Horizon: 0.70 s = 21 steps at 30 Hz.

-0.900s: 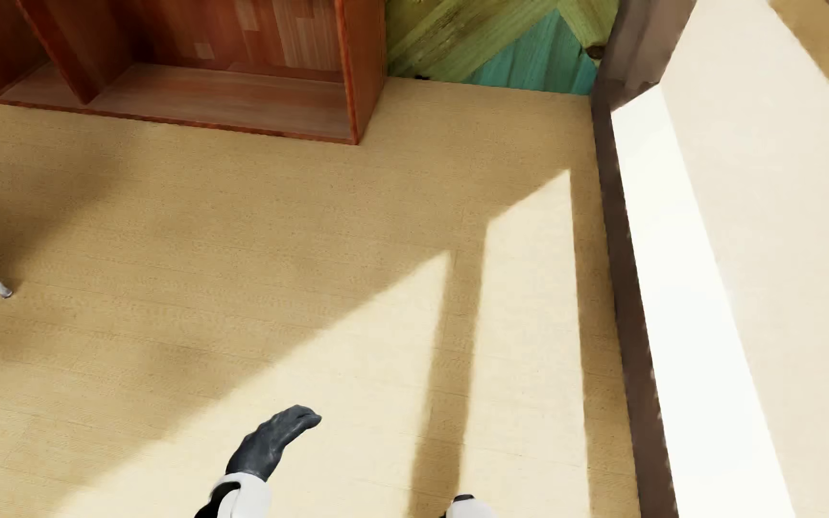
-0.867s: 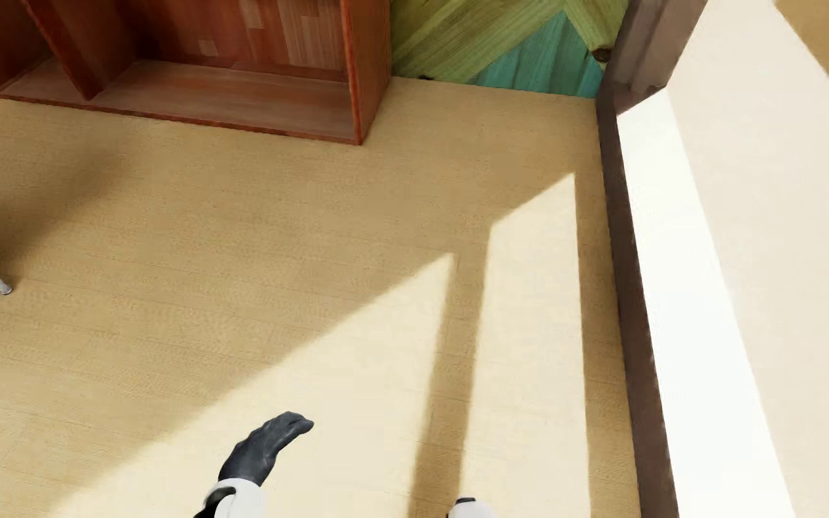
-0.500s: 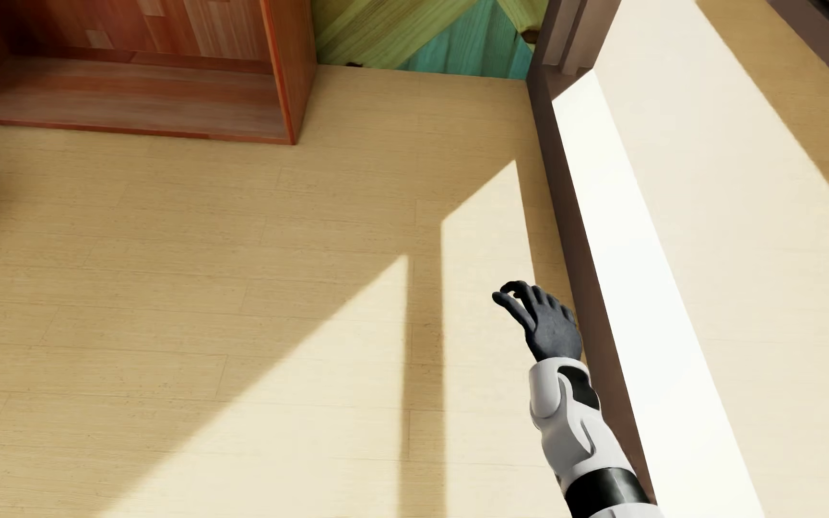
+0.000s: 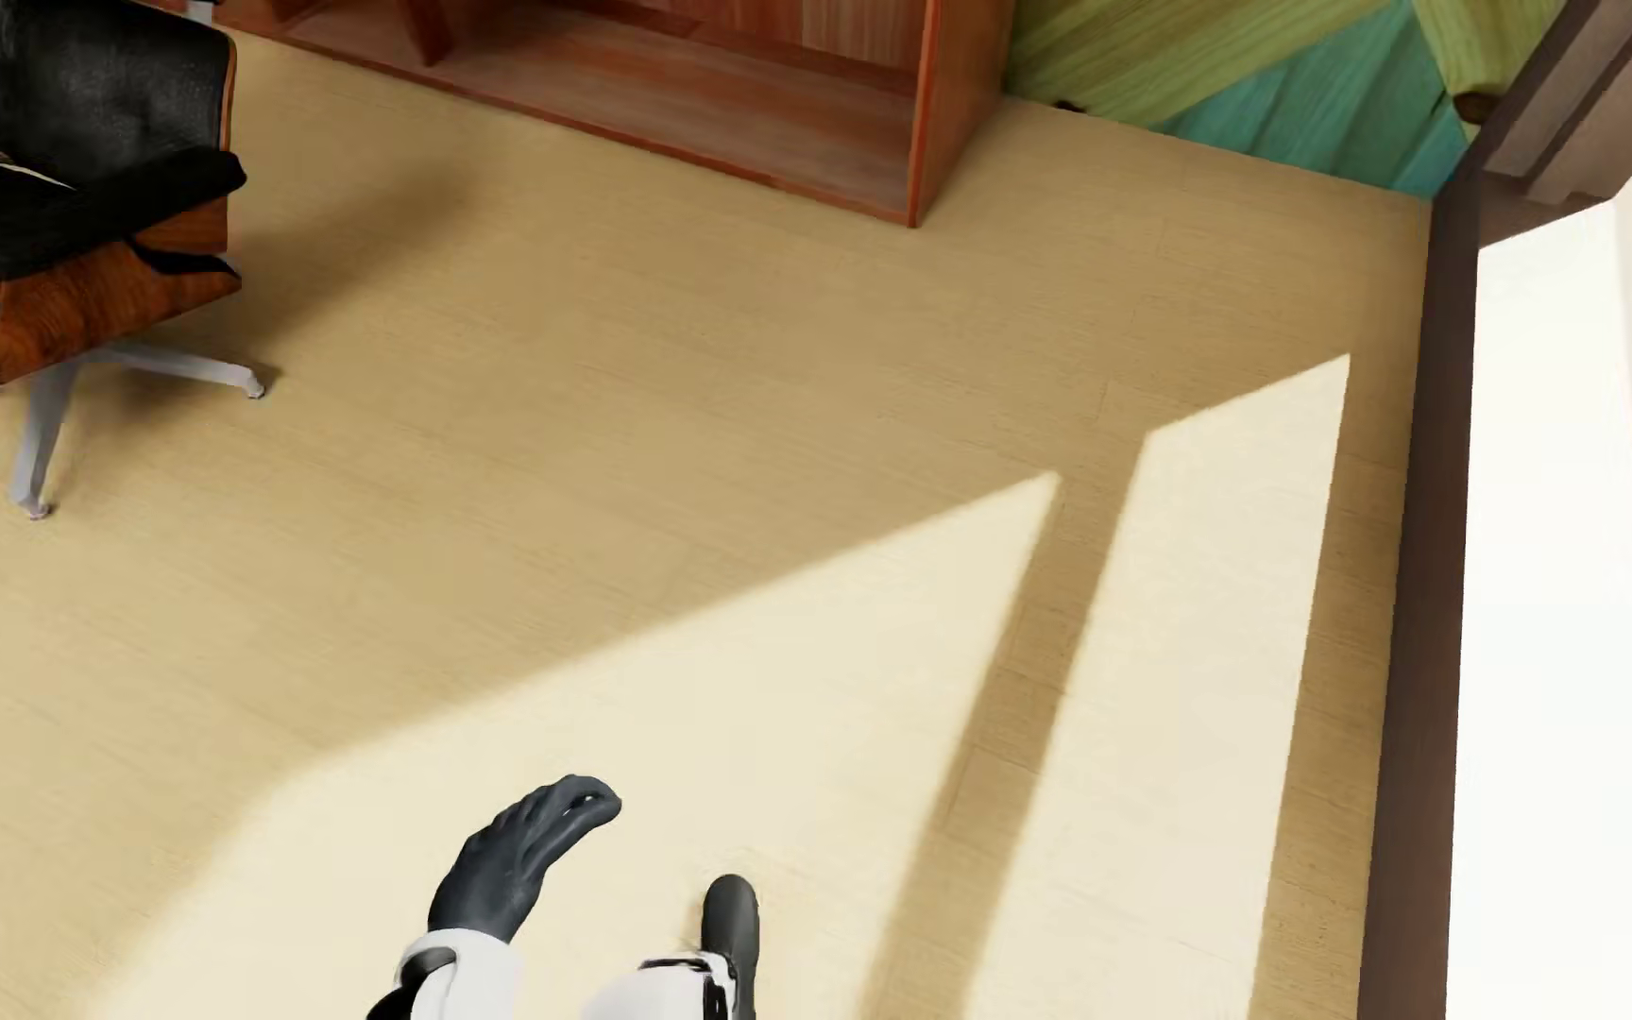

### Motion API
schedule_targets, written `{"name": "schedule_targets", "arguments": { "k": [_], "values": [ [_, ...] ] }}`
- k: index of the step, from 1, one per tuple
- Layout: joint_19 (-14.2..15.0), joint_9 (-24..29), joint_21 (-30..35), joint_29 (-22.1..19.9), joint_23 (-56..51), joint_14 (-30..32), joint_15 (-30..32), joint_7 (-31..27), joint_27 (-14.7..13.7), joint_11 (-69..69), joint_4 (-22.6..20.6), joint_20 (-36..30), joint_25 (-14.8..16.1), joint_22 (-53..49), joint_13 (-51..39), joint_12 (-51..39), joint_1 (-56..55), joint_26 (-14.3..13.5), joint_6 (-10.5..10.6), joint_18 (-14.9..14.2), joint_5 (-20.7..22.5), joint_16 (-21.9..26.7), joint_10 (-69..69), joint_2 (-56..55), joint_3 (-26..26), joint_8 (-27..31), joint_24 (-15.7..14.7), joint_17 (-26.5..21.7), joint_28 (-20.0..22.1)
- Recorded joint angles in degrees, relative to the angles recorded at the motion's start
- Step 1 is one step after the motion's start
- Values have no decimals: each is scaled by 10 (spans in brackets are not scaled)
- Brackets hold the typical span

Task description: Walk towards the bed

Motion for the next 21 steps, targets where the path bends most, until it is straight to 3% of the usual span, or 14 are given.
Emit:
{"name": "schedule_targets", "arguments": {
  "k": [2,4,6,9,11,12,13,14,15,16,17,18,19,21],
  "values": [
    [9,0,35,-36,-11,-119,32,57,5,-29,30,-16,-48,-18,-19,13,-10,-8,9,21,-39,-3,120,-23,5,-69,29,-10,-36],
    [24,-8,80,-109,-53,-223,73,162,11,-73,117,-2,-112,-8,-41,42,34,-2,15,101,-67,0,260,-23,14,-124,16,-19,-48],
    [43,-20,74,-183,-135,-278,112,179,6,-120,184,39,-129,26,-58,69,95,34,16,140,-90,4,331,-12,24,-176,-5,-26,-15],
    [81,-40,-5,-301,-319,-348,155,251,-22,-157,321,110,-92,112,-51,63,169,119,19,157,-144,12,339,4,19,-287,-37,-38,33],
    [103,-51,-91,-360,-418,-378,171,415,-25,-160,397,98,10,134,-29,46,217,156,21,168,-212,30,305,19,7,-378,2,-47,7],
    [104,-53,-135,-375,-451,-385,158,437,-24,-151,380,73,86,127,-9,36,214,143,17,108,-260,35,292,35,6,-420,24,-59,-18],
    [85,-52,-171,-379,-475,-407,118,396,-21,-130,329,44,163,118,21,22,183,113,9,65,-315,36,292,51,9,-442,33,-79,-46],
    [24,-49,-194,-378,-487,-428,54,342,-16,-95,267,15,226,113,57,7,149,75,0,72,-350,38,298,52,6,-412,32,-99,-77],
    [-34,-43,-199,-375,-480,-444,6,288,-6,-36,202,-9,265,109,93,-7,126,45,-8,94,-337,43,298,22,-3,-298,33,-112,-104],
    [-12,-36,-185,-360,-452,-453,-18,243,10,36,143,-23,278,108,121,-24,122,33,-13,118,-282,41,286,-21,-10,-171,42,-124,-113],
    [5,-29,-158,-321,-412,-455,-32,211,27,102,93,-23,265,104,142,-36,135,31,-20,138,-230,30,261,-57,-13,-116,46,-134,-101],
    [-11,-23,-117,-258,-361,-449,-40,185,37,154,52,-15,230,93,154,-41,157,28,-28,152,-199,15,228,-88,-14,-128,33,-135,-78],
    [-34,-19,-75,-177,-315,-437,-41,157,29,187,14,-10,187,77,162,-47,183,12,-36,161,-170,2,189,-121,-19,-153,7,-128,-61],
    [-24,-13,-48,-37,-273,-405,-21,88,-22,192,-57,-26,132,41,187,-78,242,-51,-48,182,-85,0,113,-212,-36,-152,-22,-96,-59]
  ]
}}
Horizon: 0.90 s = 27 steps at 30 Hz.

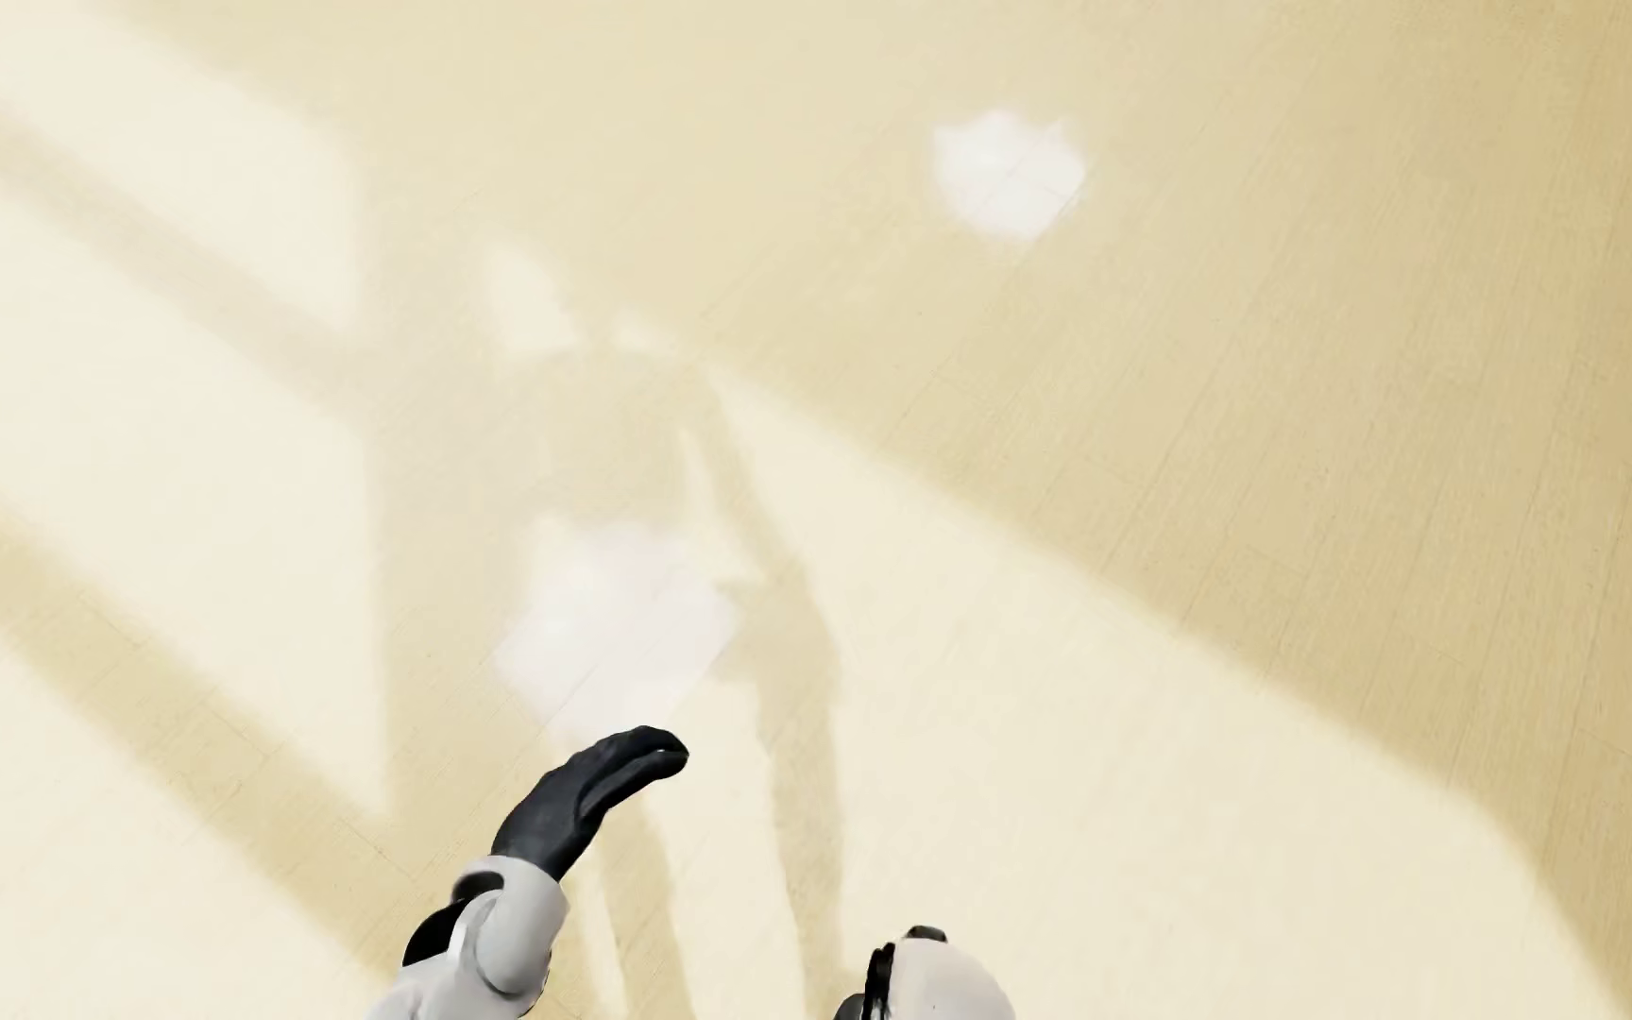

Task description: Walk towards the bed

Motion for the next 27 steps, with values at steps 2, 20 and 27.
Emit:
{"name": "schedule_targets", "arguments": {
  "k": [2,20,27],
  "values": [
    [6,5,-29,27,-19,23,34,-75,-27,-74,-52,-16,2,-44,35,-47,73,-46,-7,18,59,3,-73,-89,-15,26,7,47,14],
    [-117,11,-20,-282,-274,173,67,-165,-80,-294,194,60,91,258,-217,229,-320,140,72,-154,224,92,-155,446,7,212,-52,28,-5],
    [28,14,58,-214,-114,127,185,-64,61,221,163,14,12,326,-97,90,-193,219,-27,-162,73,12,107,167,17,41,79,43,-13]
  ]
}}
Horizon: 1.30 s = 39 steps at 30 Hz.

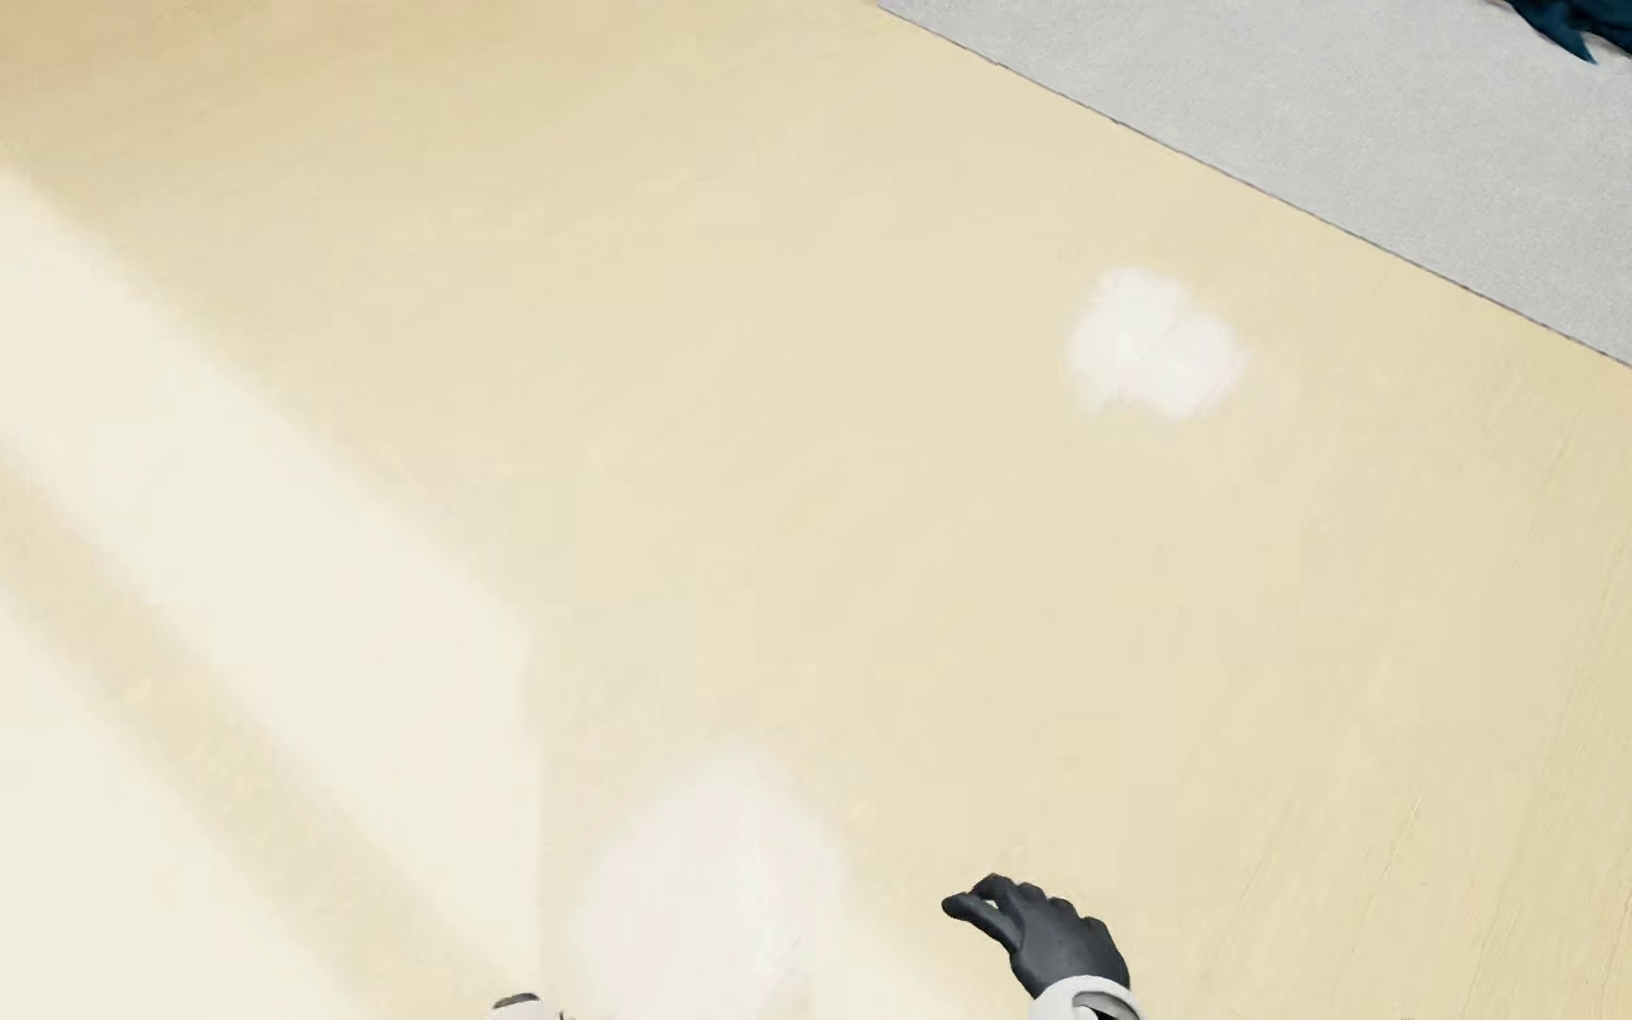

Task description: Walk towards the bed

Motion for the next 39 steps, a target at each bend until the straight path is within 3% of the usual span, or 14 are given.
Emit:
{"name": "schedule_targets", "arguments": {
  "k": [3,5,8,10,12,15,19,22,24,27,31,34,37,39],
  "values": [
    [-24,-11,61,155,191,-19,-70,106,-7,-152,-20,60,-41,-118,20,-81,189,-109,-12,-8,-23,-12,-112,-175,-19,-53,-88,-11,98],
    [-51,-19,49,214,241,-14,-75,141,-31,-348,-60,89,-44,-202,48,-145,299,-134,-11,-19,-33,-14,-194,-248,-34,-38,-163,-39,161],
    [-77,-28,-113,73,267,54,-80,120,61,-510,-96,91,34,-350,108,-177,423,-164,6,-23,-44,-18,-236,-279,-58,-30,-238,-20,195],
    [-140,-30,-218,-29,267,196,-25,61,142,-429,-58,71,78,-411,132,-136,425,-164,32,-11,-38,-3,-100,-252,-67,-60,-186,39,155],
    [-161,-20,-231,3,253,292,-51,-10,120,-349,-10,41,74,-410,112,-92,307,-132,70,31,7,23,166,-214,-60,-75,-82,83,115],
    [-153,-7,-164,-55,191,156,-133,-125,102,-371,-39,-20,-36,-242,3,-61,33,-88,104,40,100,36,365,-98,-48,-58,-51,96,0],
    [-154,-7,-115,1,18,63,-176,-59,-54,-499,-30,-68,9,-41,-131,-2,-141,-65,97,76,150,42,33,111,-26,72,10,103,-146],
    [-145,-6,-27,-39,-100,62,-169,-41,-125,-556,-61,4,-23,-61,-207,77,-141,-75,91,-1,131,5,-275,266,3,159,-17,55,-64],
    [-121,-5,-9,-61,-118,65,-107,-27,-133,-503,-71,47,18,-73,-201,116,-147,-70,80,25,108,-23,-185,335,25,178,-31,37,1],
    [100,0,22,-33,-70,78,117,18,-67,-211,-88,79,54,-50,-138,104,-124,-57,44,102,77,-66,6,263,50,202,-33,-2,-10],
    [9,4,95,79,194,-26,7,73,49,-9,-143,79,18,-69,-80,-19,74,-63,6,124,8,-57,-68,-57,44,139,26,-1,9],
    [-24,-3,138,183,289,-55,-67,46,-6,-237,-192,76,-19,-144,-1,-119,221,-132,-2,124,-18,-40,-160,-205,14,93,-9,-38,53],
    [-41,-9,14,81,238,-52,-67,-16,29,-581,-204,34,51,-250,111,-201,360,-179,4,122,-29,-1,-233,-239,-24,120,-53,-48,73],
    [-52,-9,-20,48,249,18,-31,-50,71,-539,-183,31,43,-290,146,-205,424,-165,19,110,-39,11,-195,-247,-46,87,-83,-37,110]
  ]
}}
